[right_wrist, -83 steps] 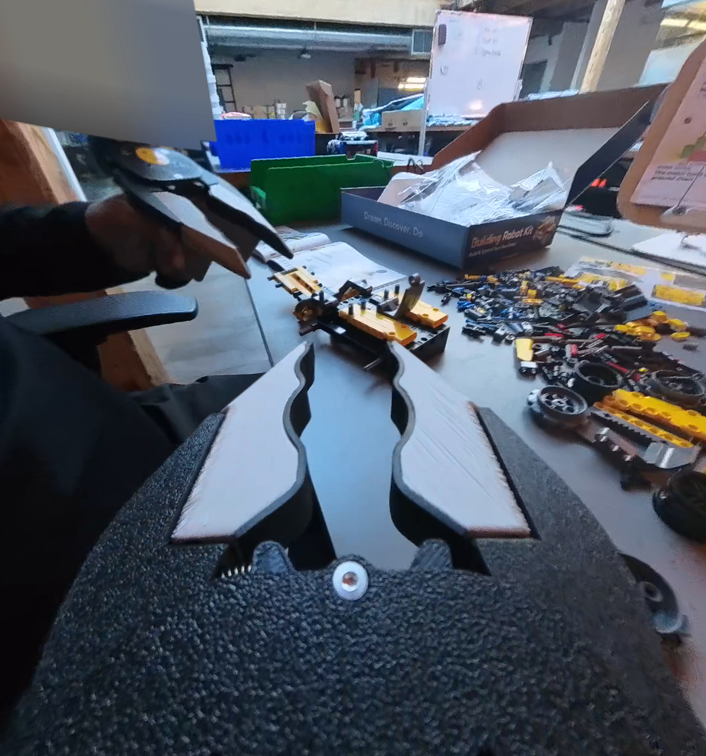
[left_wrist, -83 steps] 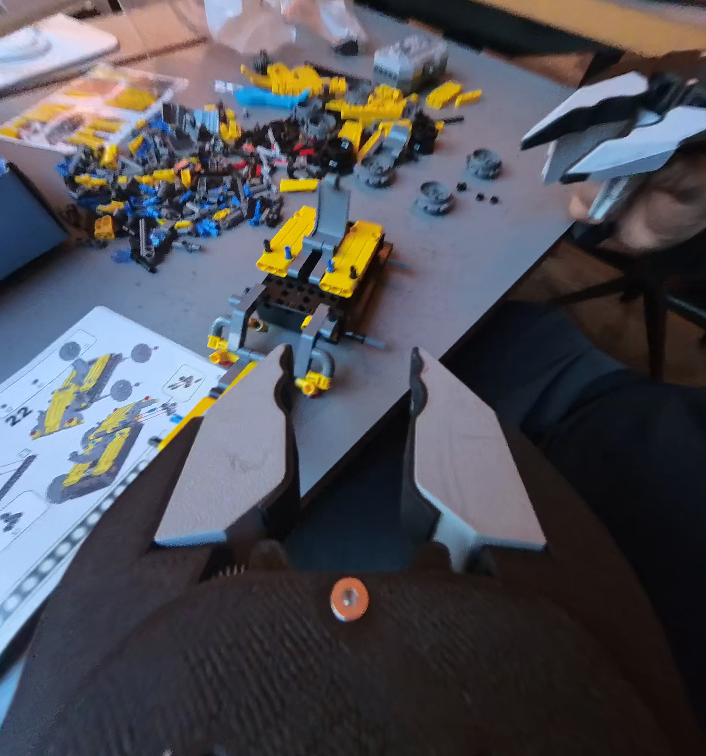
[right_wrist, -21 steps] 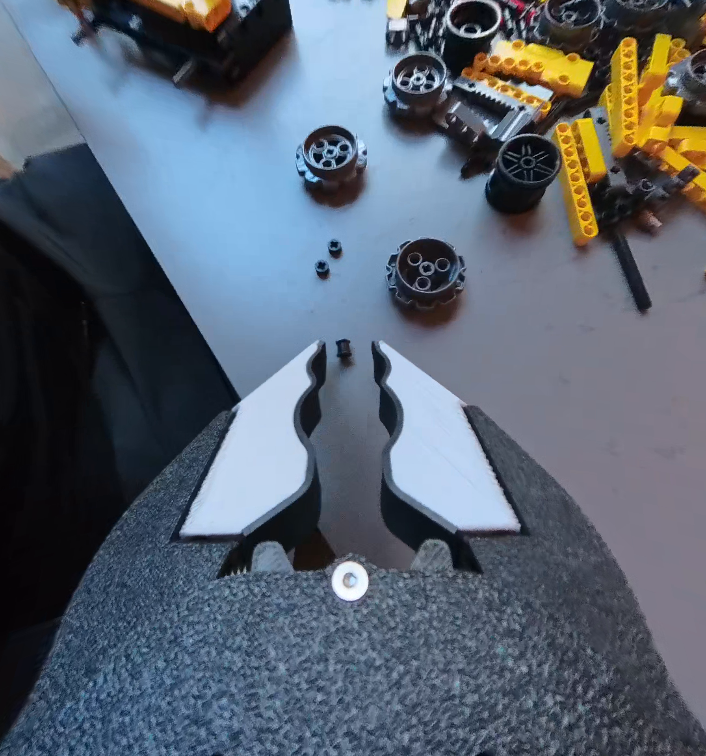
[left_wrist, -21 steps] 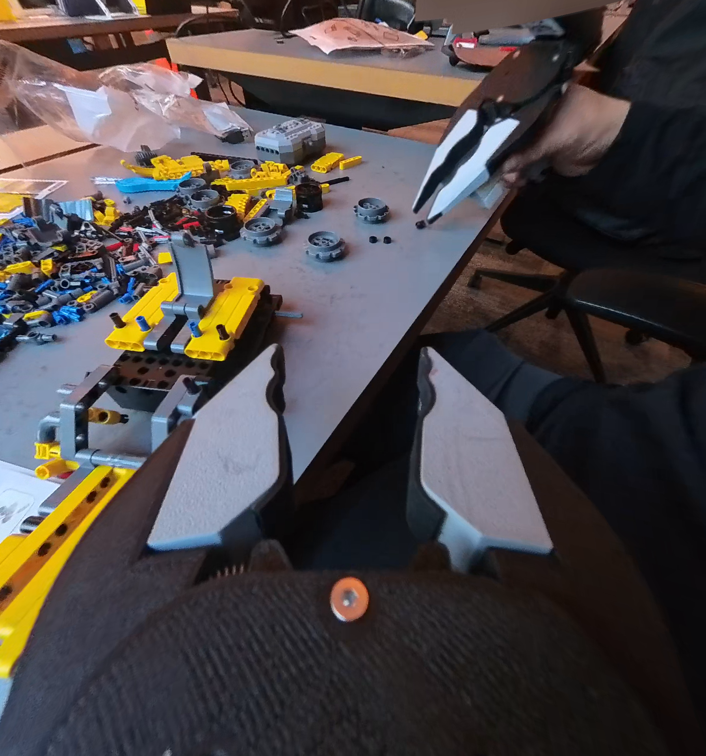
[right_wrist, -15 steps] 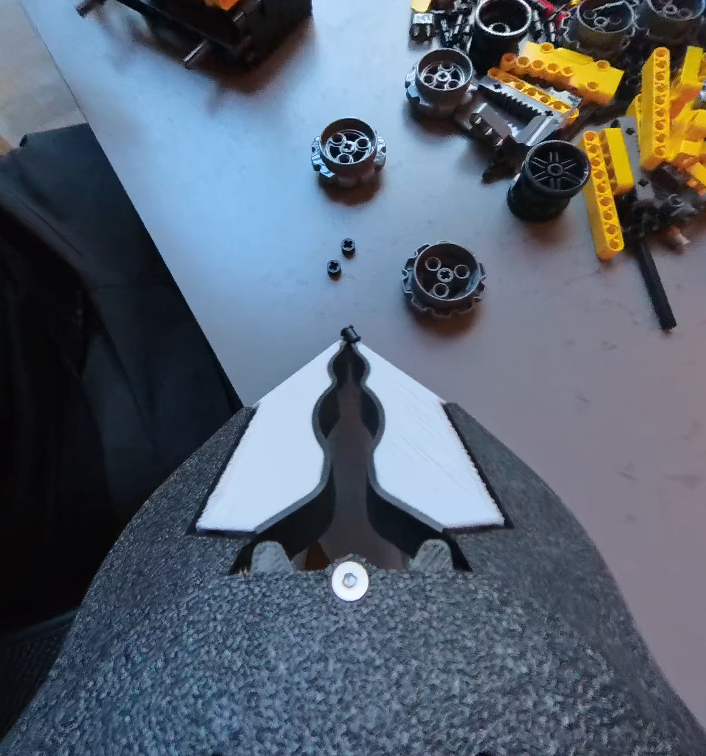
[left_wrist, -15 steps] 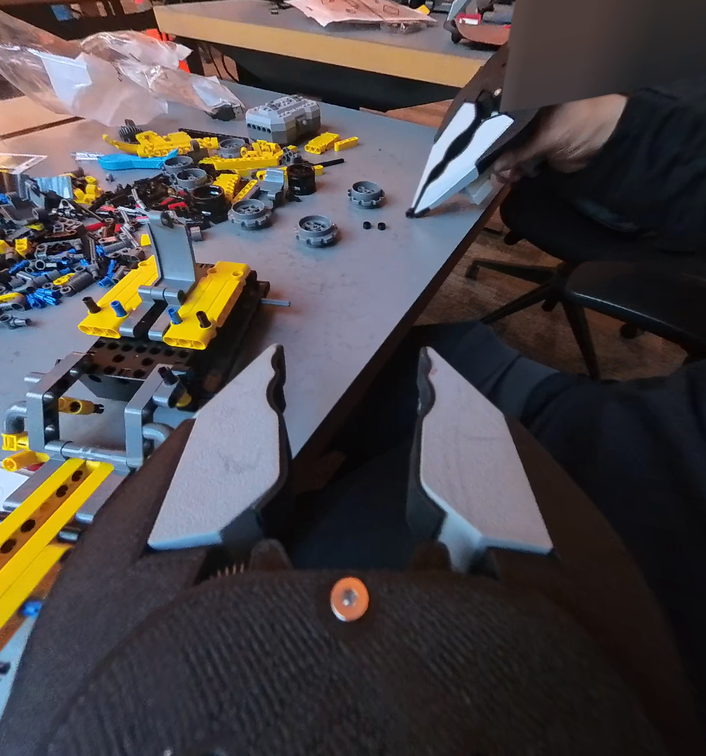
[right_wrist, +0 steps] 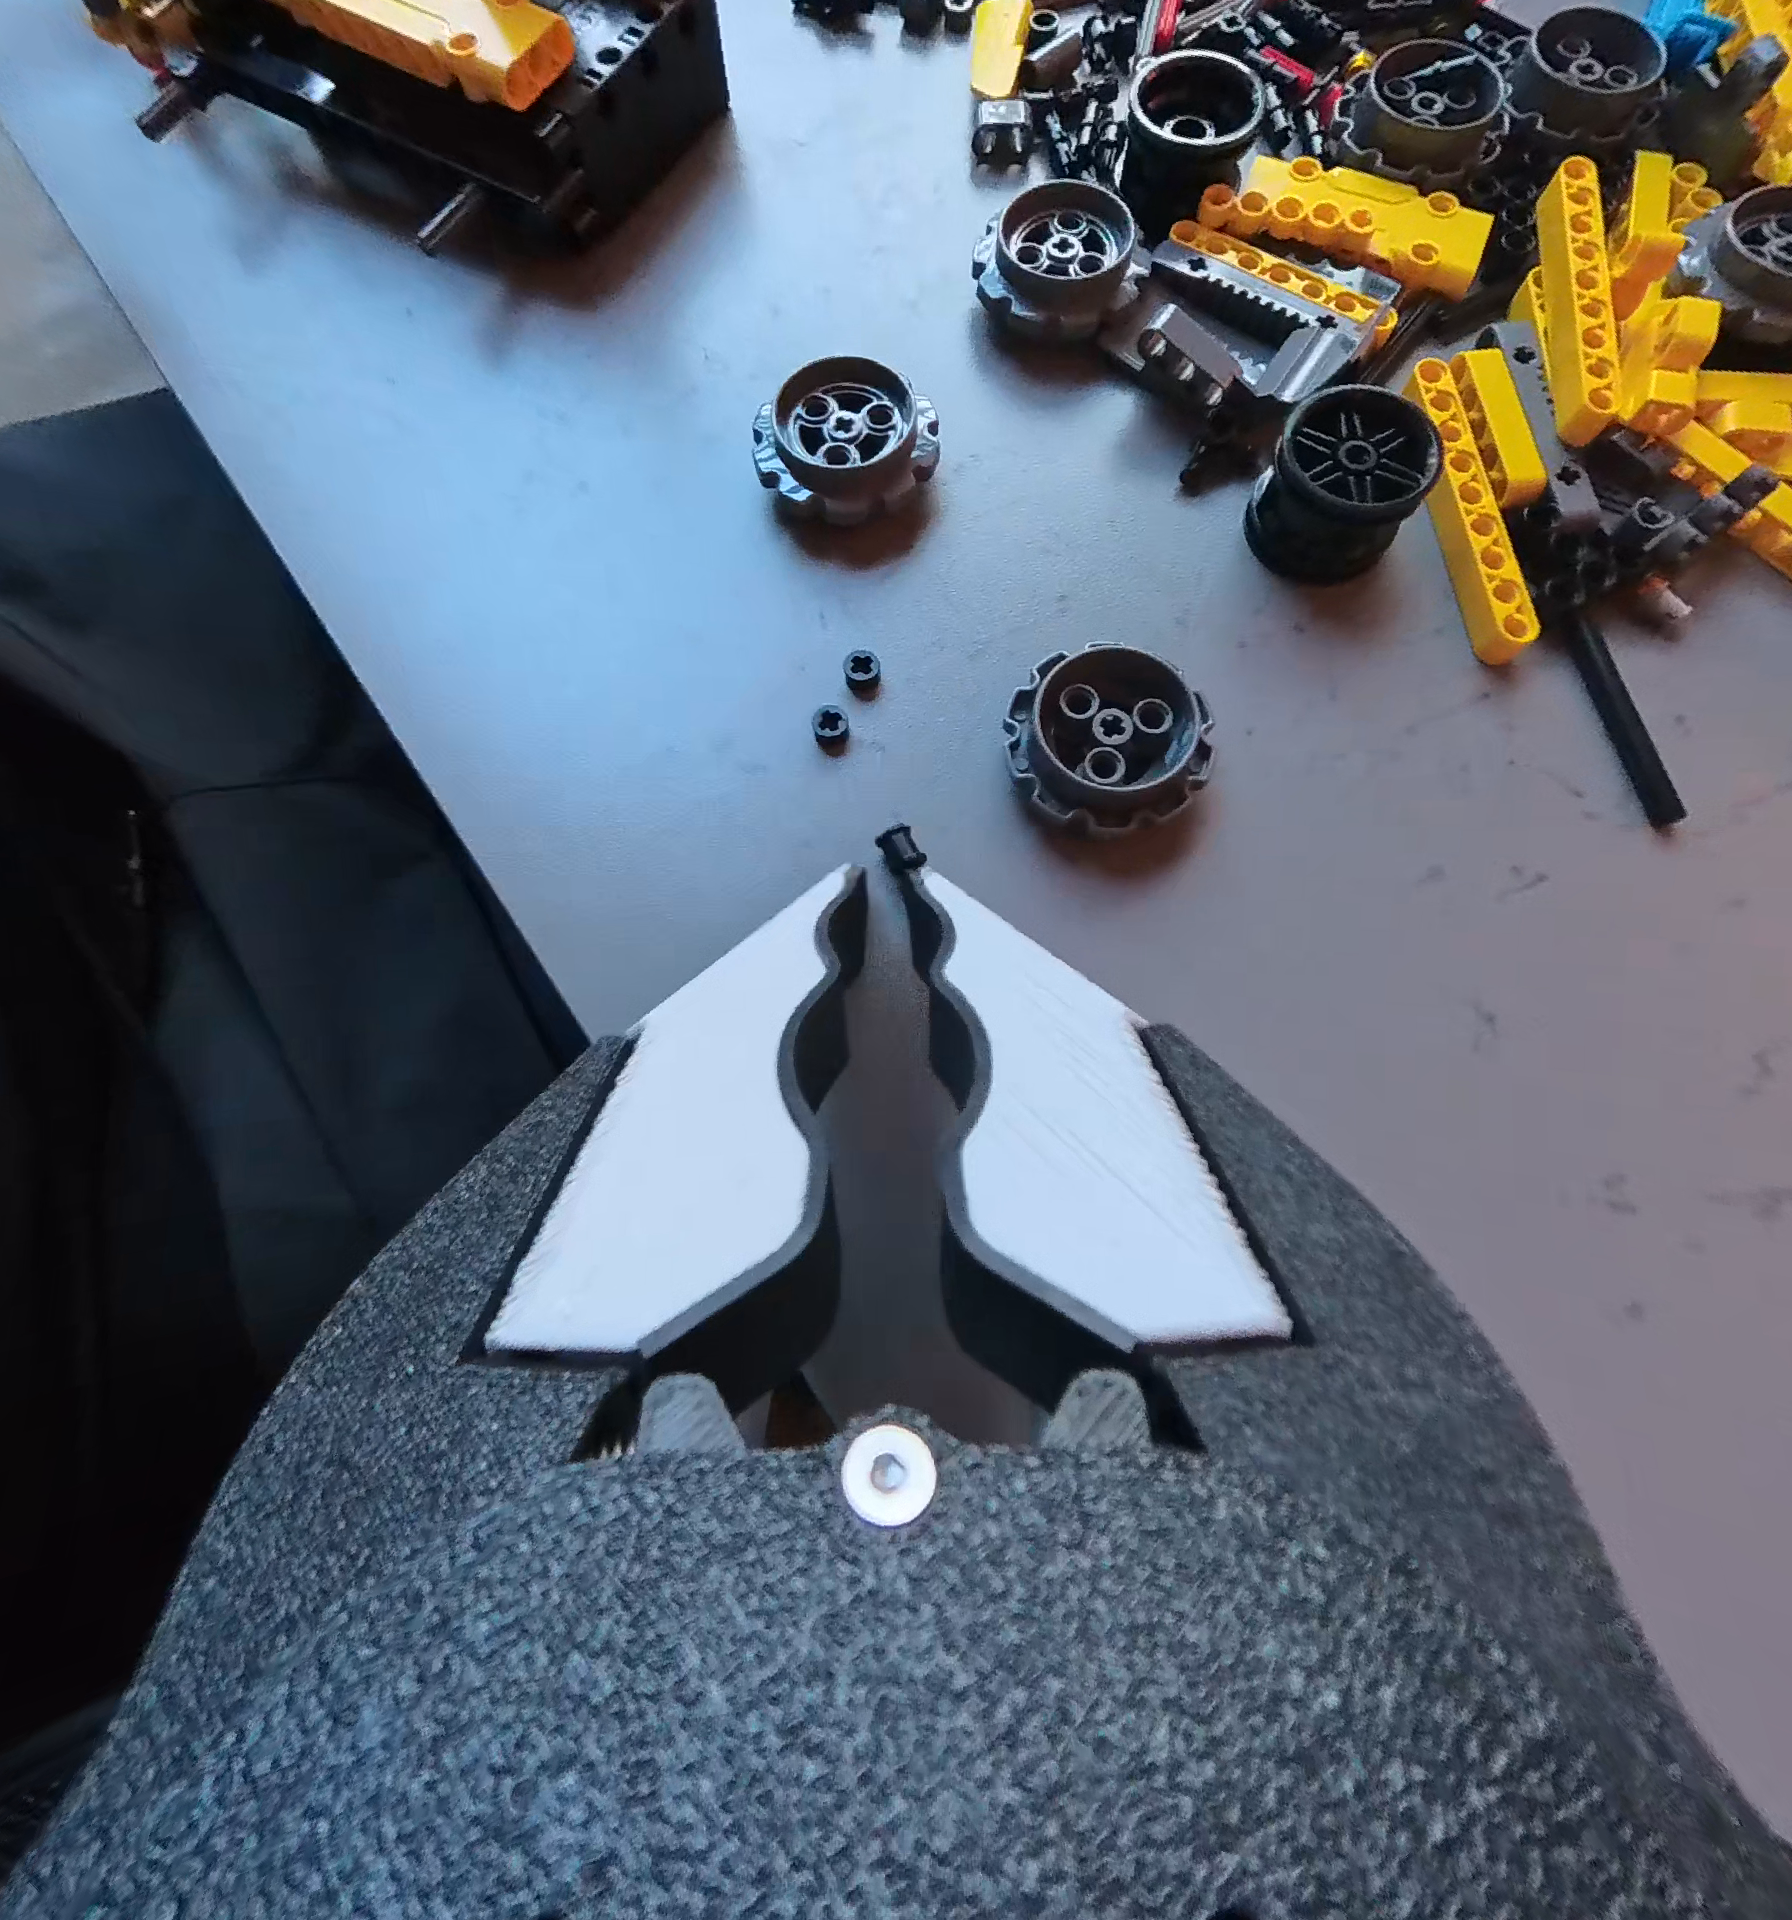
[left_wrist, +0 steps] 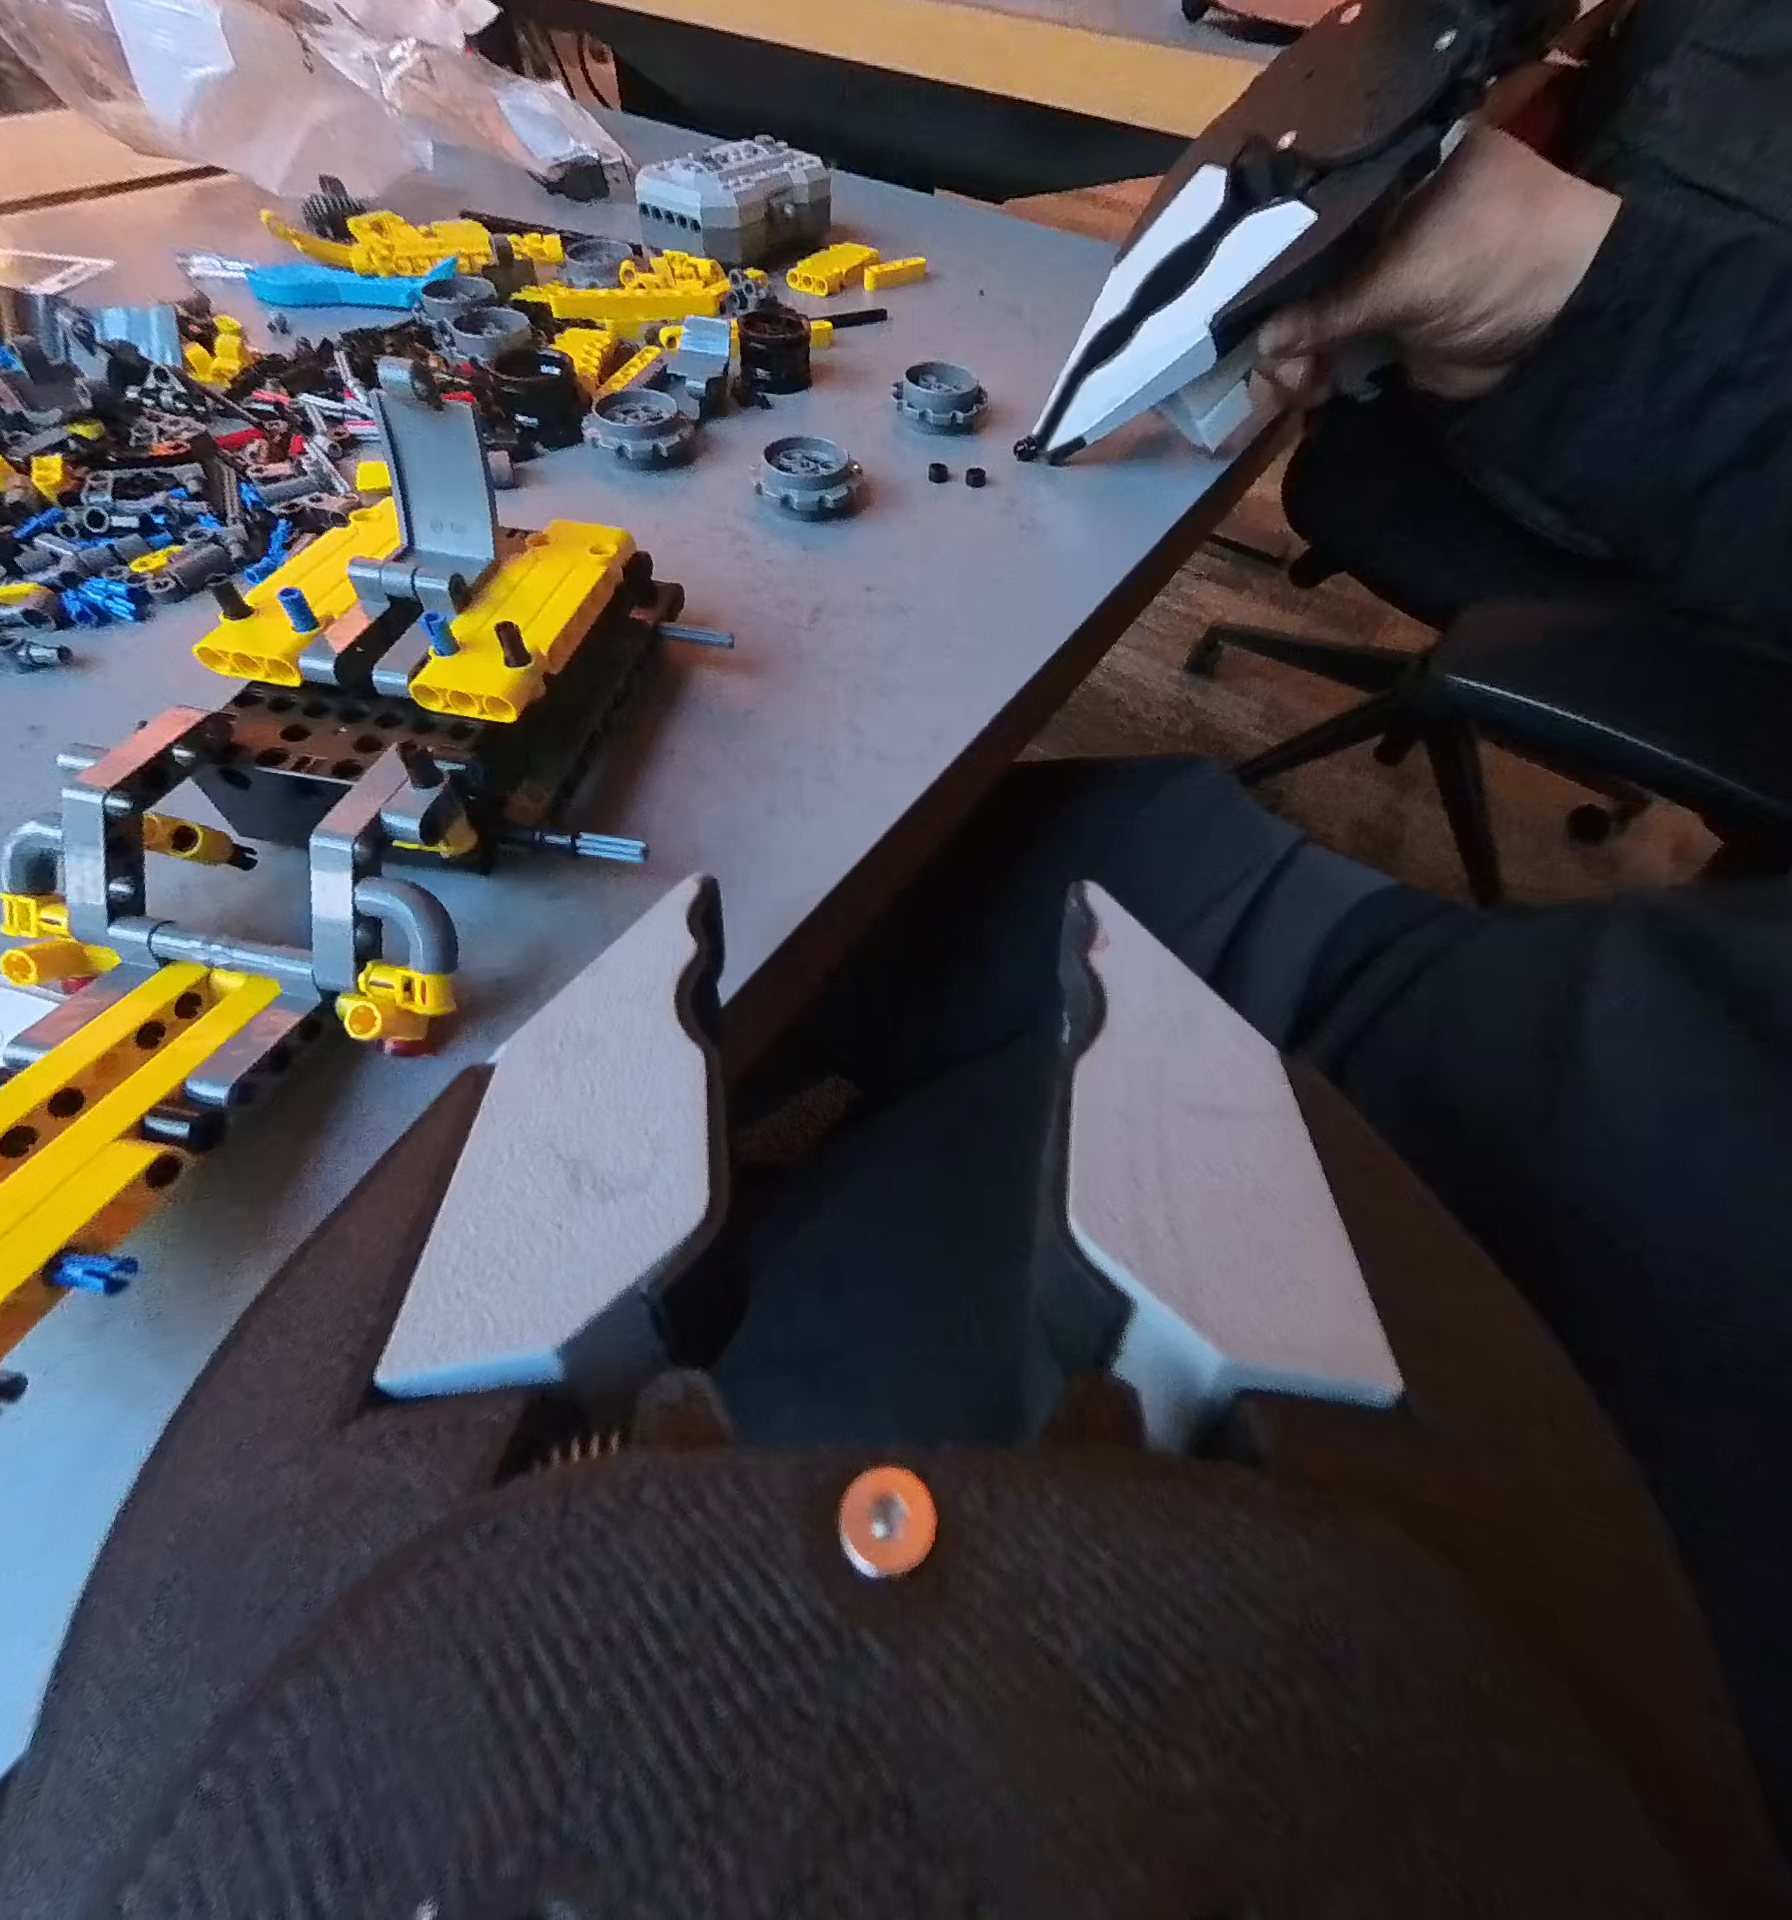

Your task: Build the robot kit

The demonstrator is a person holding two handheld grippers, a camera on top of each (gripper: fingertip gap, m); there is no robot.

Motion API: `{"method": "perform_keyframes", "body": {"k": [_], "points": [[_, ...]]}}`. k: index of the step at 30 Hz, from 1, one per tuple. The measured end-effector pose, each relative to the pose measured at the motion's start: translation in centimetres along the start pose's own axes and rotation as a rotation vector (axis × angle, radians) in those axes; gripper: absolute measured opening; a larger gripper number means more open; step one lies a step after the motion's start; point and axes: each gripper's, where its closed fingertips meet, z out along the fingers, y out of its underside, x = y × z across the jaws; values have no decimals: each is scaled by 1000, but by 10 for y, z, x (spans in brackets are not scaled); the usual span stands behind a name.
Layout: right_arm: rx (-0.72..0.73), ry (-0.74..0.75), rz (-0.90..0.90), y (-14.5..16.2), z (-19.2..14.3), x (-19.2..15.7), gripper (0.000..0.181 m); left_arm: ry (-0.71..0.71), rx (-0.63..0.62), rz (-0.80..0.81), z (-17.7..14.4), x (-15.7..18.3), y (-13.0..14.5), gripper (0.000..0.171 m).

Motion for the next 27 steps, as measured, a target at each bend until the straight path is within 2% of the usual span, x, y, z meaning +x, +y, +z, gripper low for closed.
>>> {"method": "perform_keyframes", "body": {"k": [5, 15, 27], "points": [[-9, 47, -5, -3, 1, 7, 12, 4, 22, 10, -4, 3, -7, 66], [-12, 26, -37, -5, 6, 4, 14, 15, -3, 32, 0, 4, -8, 67], [23, -66, -49, -6, 1, 1, 14, 39, -35, 11, 12, 2, -1, 66]]}}
